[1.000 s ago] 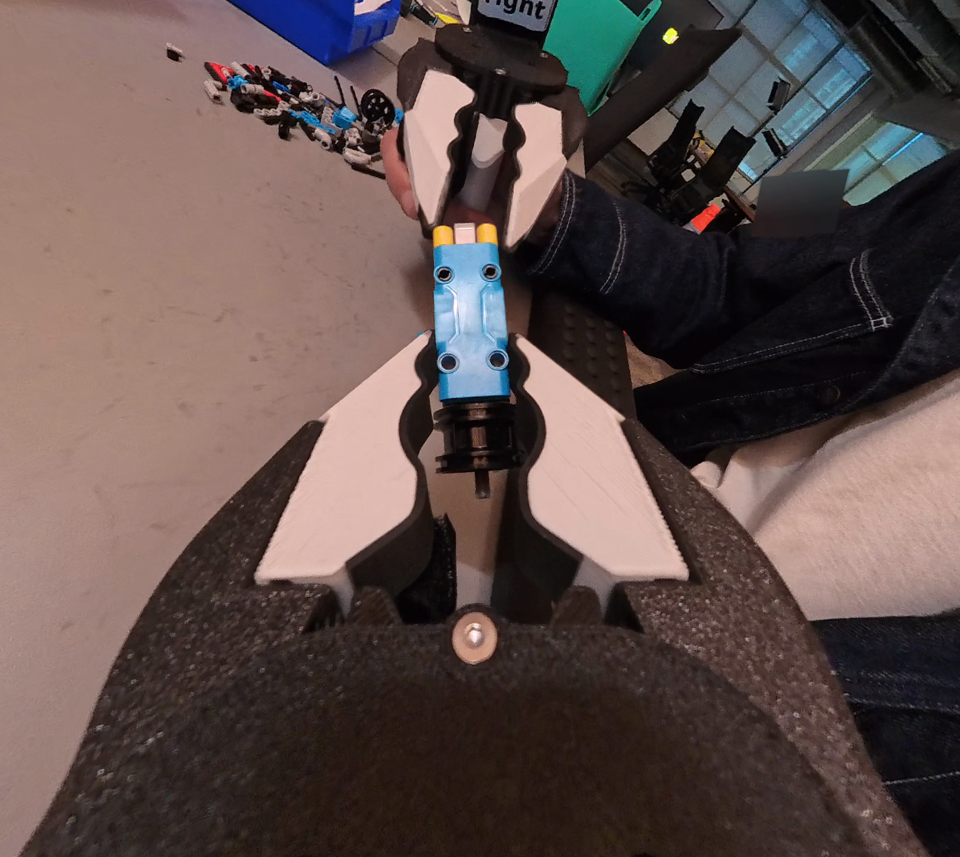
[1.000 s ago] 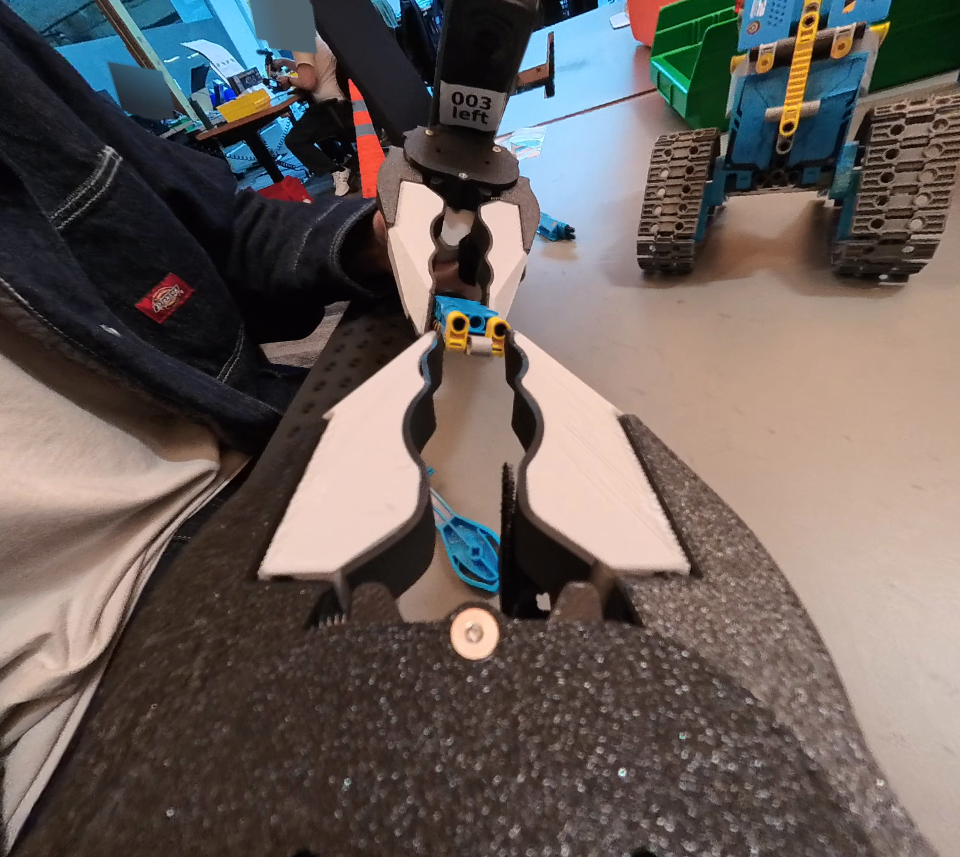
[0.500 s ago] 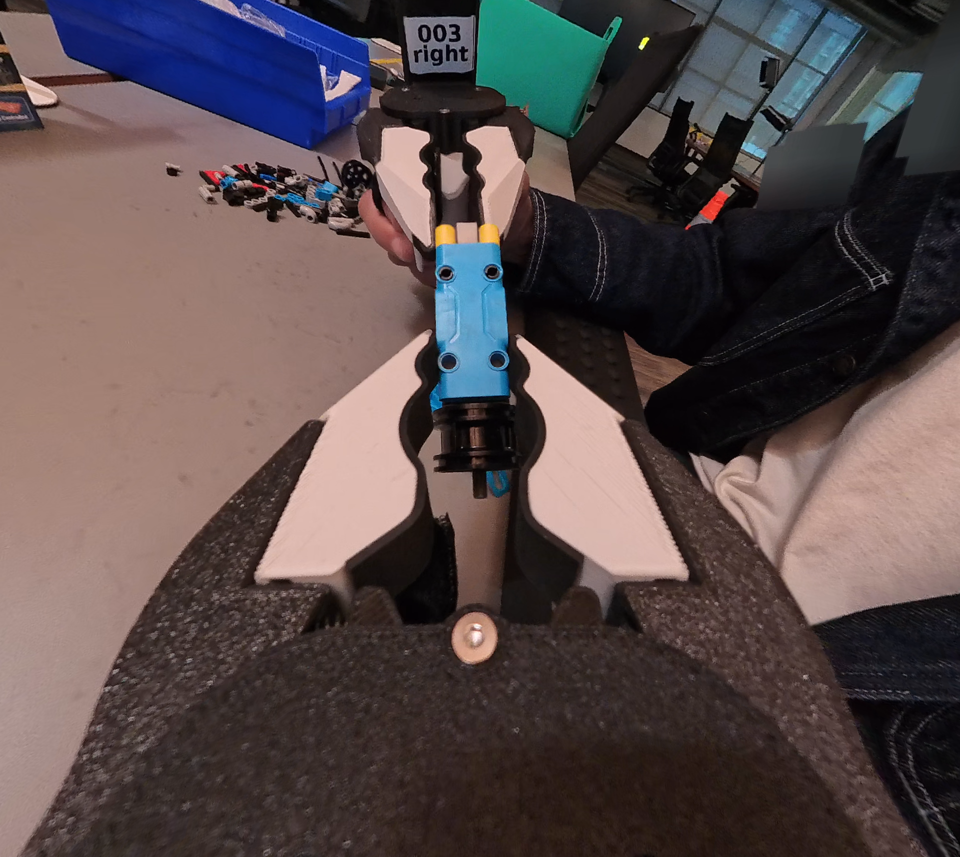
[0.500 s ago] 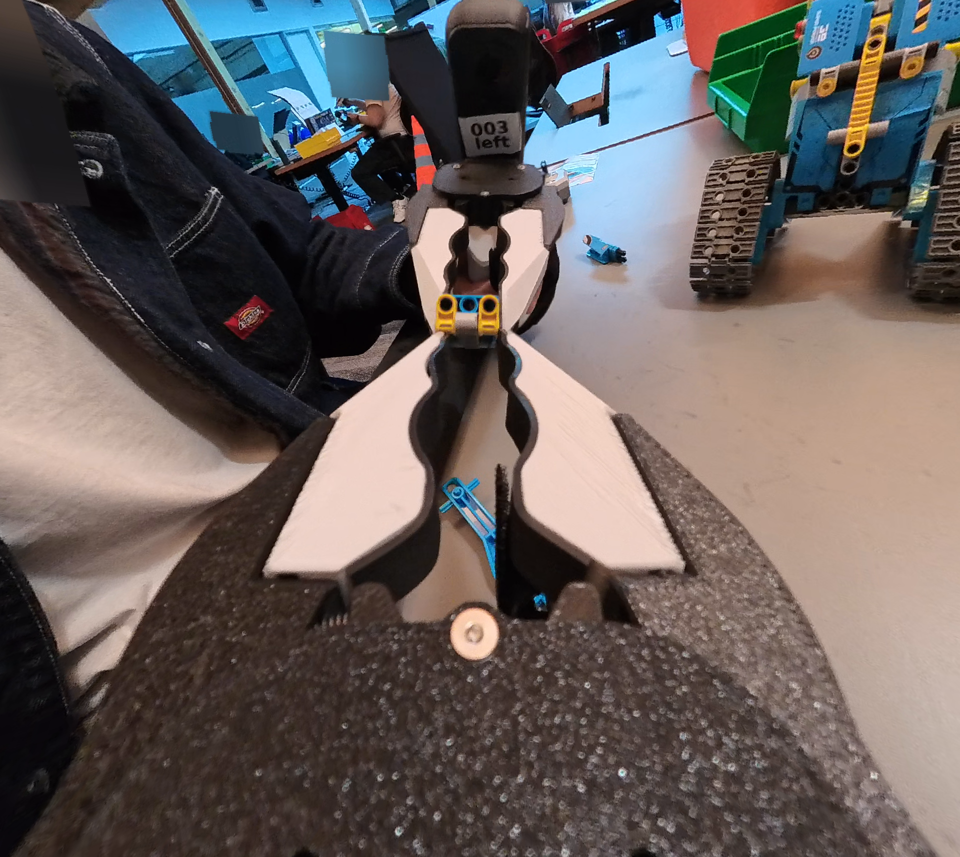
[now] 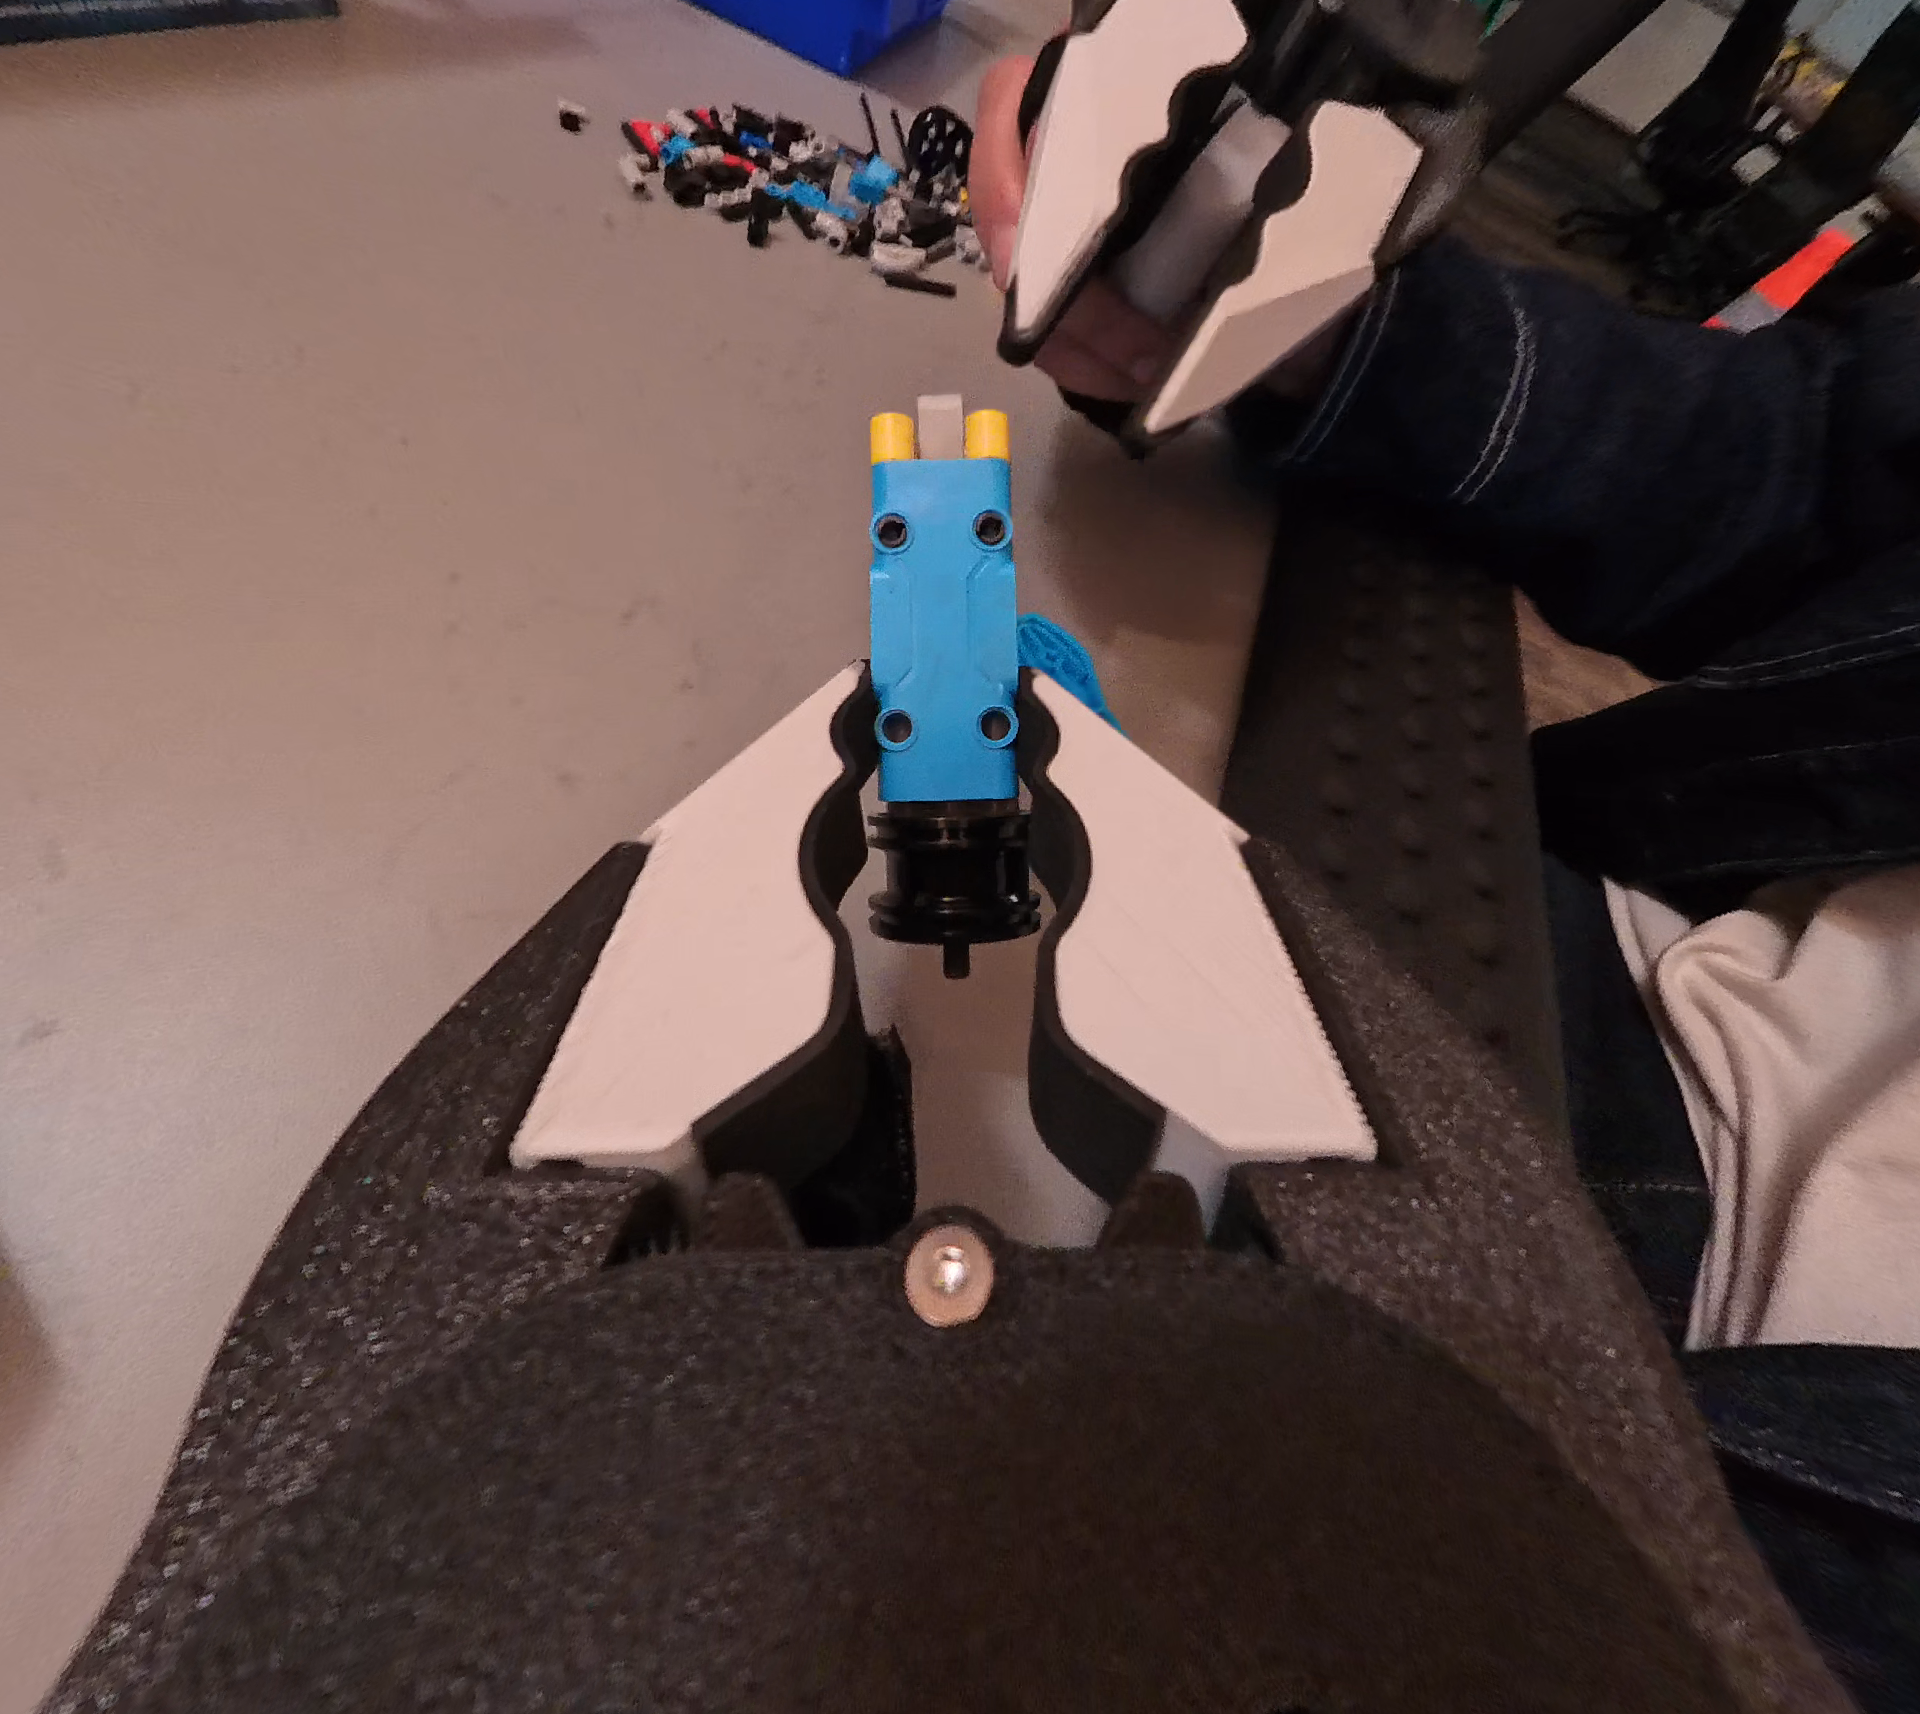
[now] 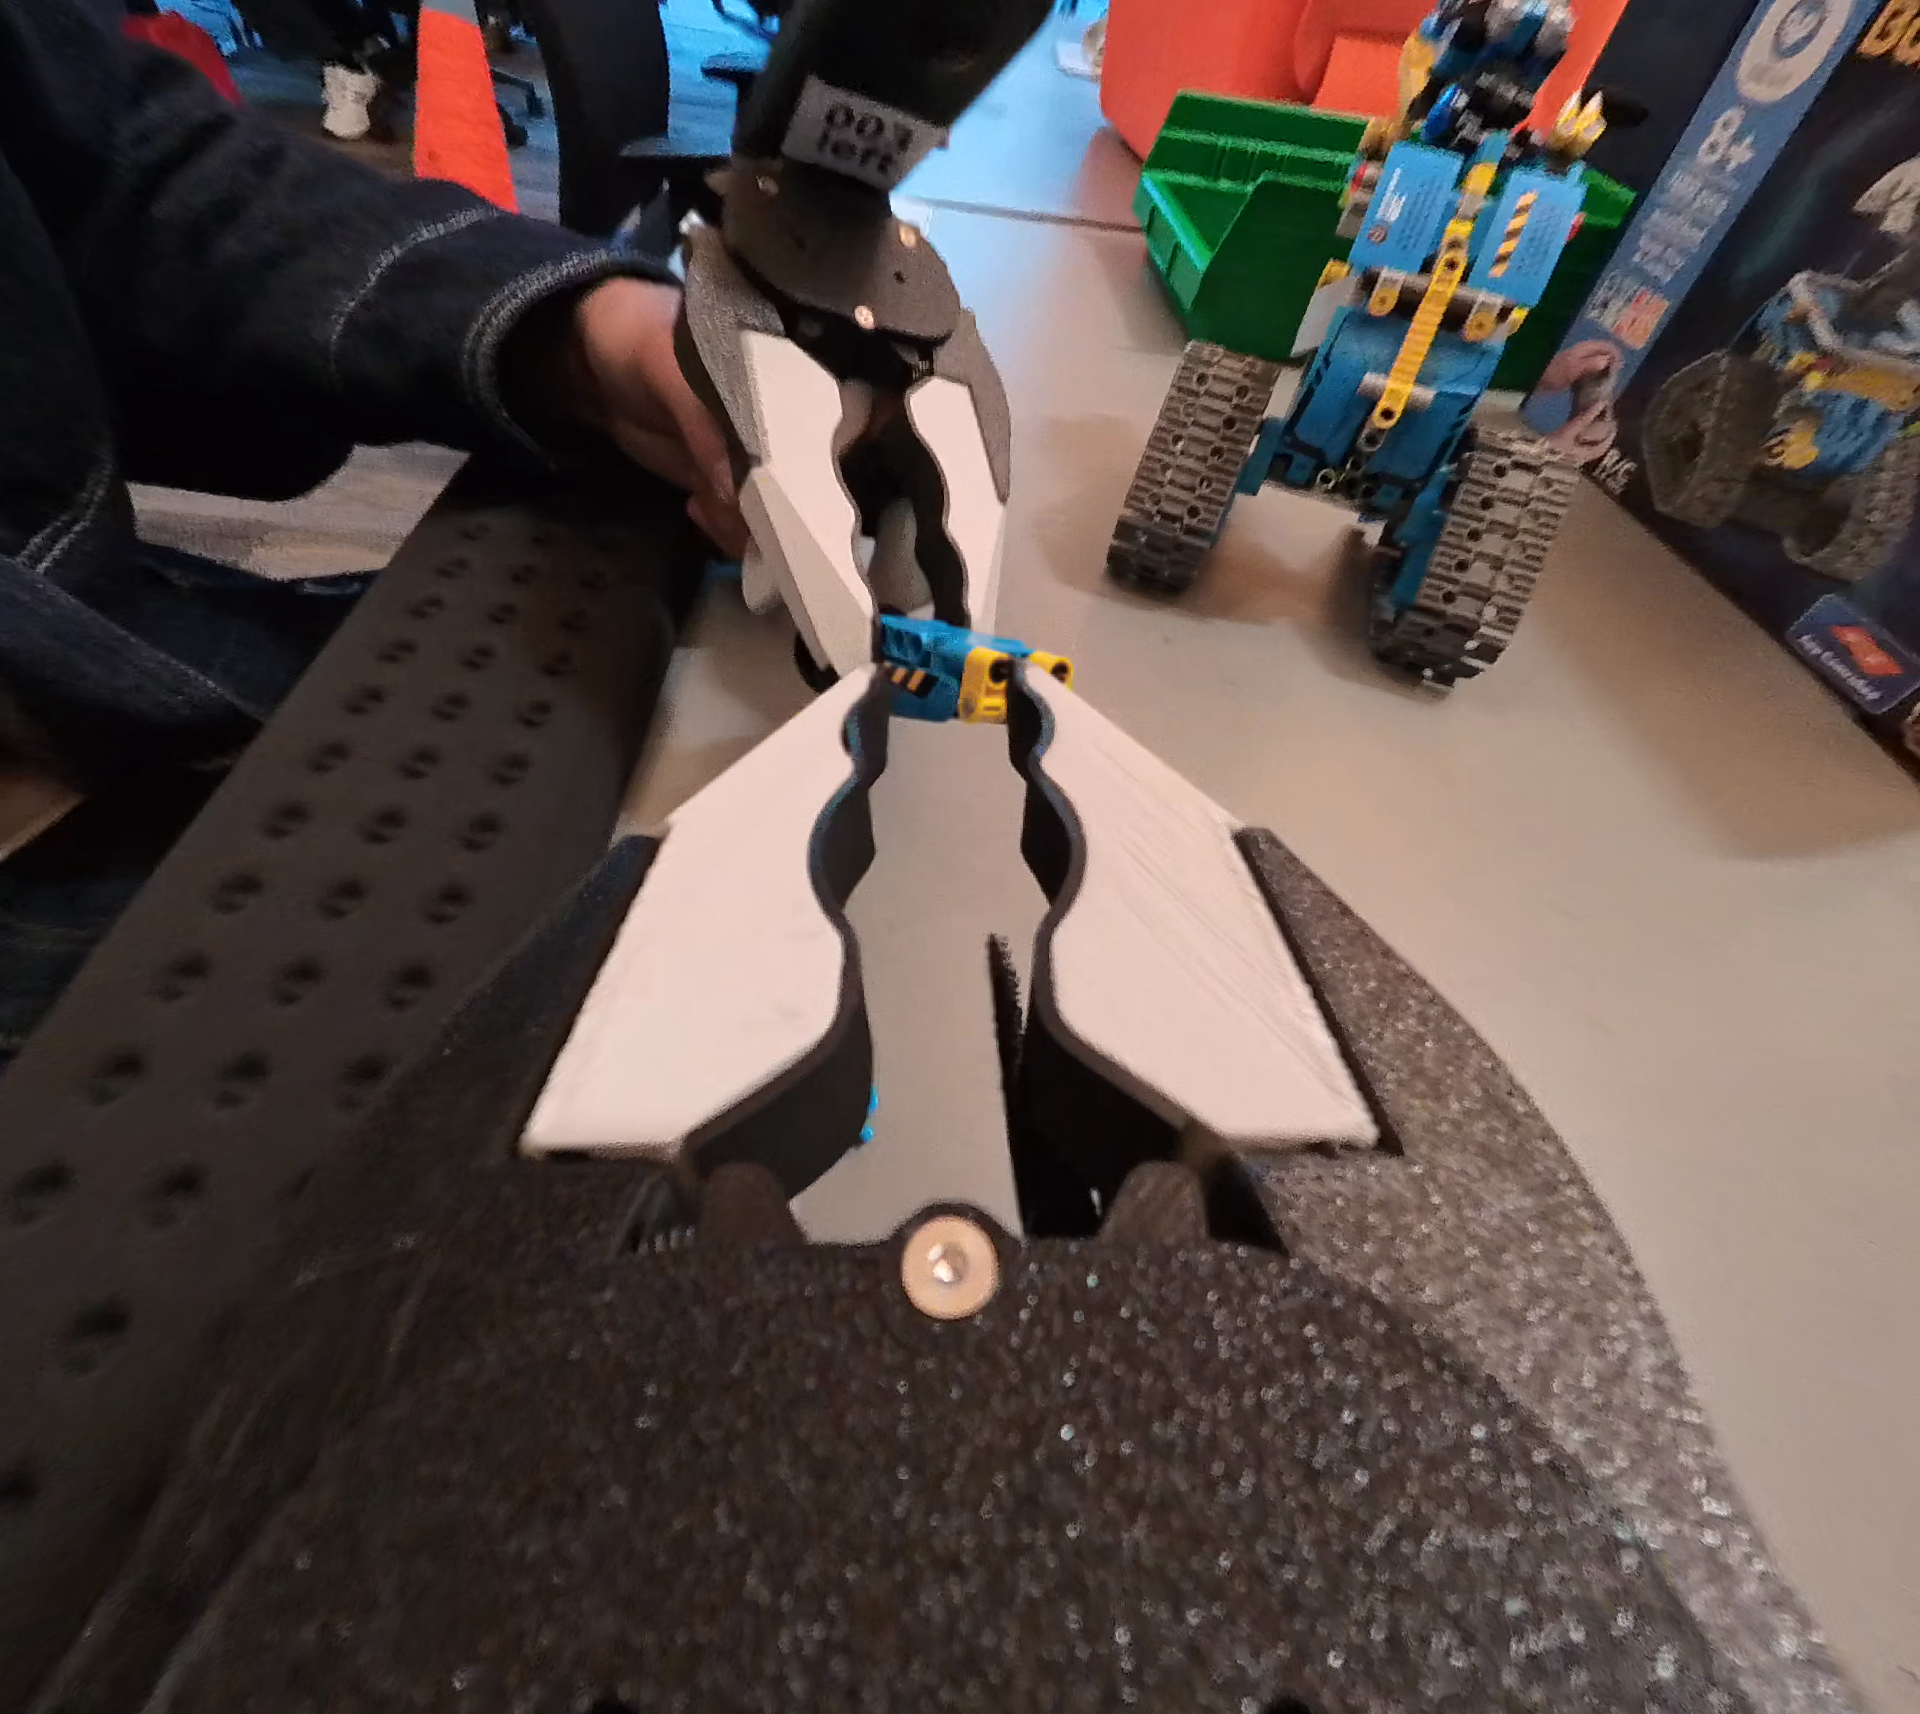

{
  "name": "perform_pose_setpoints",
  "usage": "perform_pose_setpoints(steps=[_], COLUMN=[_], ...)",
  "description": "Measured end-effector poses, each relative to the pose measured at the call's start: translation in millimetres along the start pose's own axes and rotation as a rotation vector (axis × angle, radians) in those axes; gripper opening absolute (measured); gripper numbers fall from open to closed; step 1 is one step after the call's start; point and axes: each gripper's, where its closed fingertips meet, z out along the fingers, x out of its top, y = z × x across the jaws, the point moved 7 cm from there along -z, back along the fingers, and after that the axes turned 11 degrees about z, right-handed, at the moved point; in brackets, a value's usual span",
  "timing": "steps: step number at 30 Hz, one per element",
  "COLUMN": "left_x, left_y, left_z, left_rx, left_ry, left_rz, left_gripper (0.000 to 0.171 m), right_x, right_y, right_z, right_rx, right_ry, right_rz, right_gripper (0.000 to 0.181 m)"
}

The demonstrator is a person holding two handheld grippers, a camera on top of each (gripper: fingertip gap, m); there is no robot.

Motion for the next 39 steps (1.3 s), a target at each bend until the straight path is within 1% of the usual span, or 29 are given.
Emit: perform_pose_setpoints(steps=[2,4,5,7,10,13,15,18,20,24,26,28,32,35,37,39], left_x=[-2,-5,-8,-11,-14,-18,-21,-29,-29,-29,-29,-29,-27,-29,-29,-30], left_y=[3,5,4,4,4,9,9,13,15,16,15,11,-3,-10,-13,-15], left_z=[3,7,8,9,12,17,19,25,26,27,27,26,22,20,19,18], left_rx=[0.003,-0.001,0.008,0.031,0.113,0.161,0.168,0.189,0.201,0.214,0.202,0.164,0.091,0.067,0.04,0.023], left_ry=[-0.032,-0.071,-0.096,-0.126,-0.183,-0.247,-0.282,-0.36,-0.366,-0.374,-0.371,-0.356,-0.311,-0.301,-0.286,-0.275], left_rz=[0.041,0.055,0.061,0.086,0.212,0.338,0.36,0.442,0.473,0.496,0.466,0.375,0.138,0.032,-0.035,-0.079], left_gripper=[0.025,0.025,0.025,0.024,0.024,0.024,0.024,0.025,0.025,0.025,0.025,0.025,0.025,0.025,0.025,0.025], right_x=[-7,-15,-19,-25,-35,-44,-51,-63,-63,-65,-66,-64,-52,-53,-51,-45], right_y=[-1,-1,-2,-1,4,8,10,11,13,16,16,18,25,28,22,6], right_z=[6,11,13,15,18,19,22,25,24,24,24,25,21,16,10,5], right_rx=[-0.032,-0.076,-0.093,-0.097,-0.04,0.044,0.085,0.144,0.188,0.223,0.227,0.213,0.108,0.02,0.033,0.115], right_ry=[-0.056,-0.122,-0.154,-0.21,-0.31,-0.36,-0.389,-0.458,-0.44,-0.445,-0.443,-0.424,-0.321,-0.34,-0.349,-0.322], right_rz=[-0.056,-0.132,-0.162,-0.167,-0.034,0.124,0.216,0.325,0.401,0.484,0.513,0.515,0.375,0.281,0.259,0.235], right_gripper=[0.022,0.019,0.012,0.01,0.007,0.005,0.005,0.005,0.004,0.004,0.004,0.005,0.005,0.017,0.018,0.018])
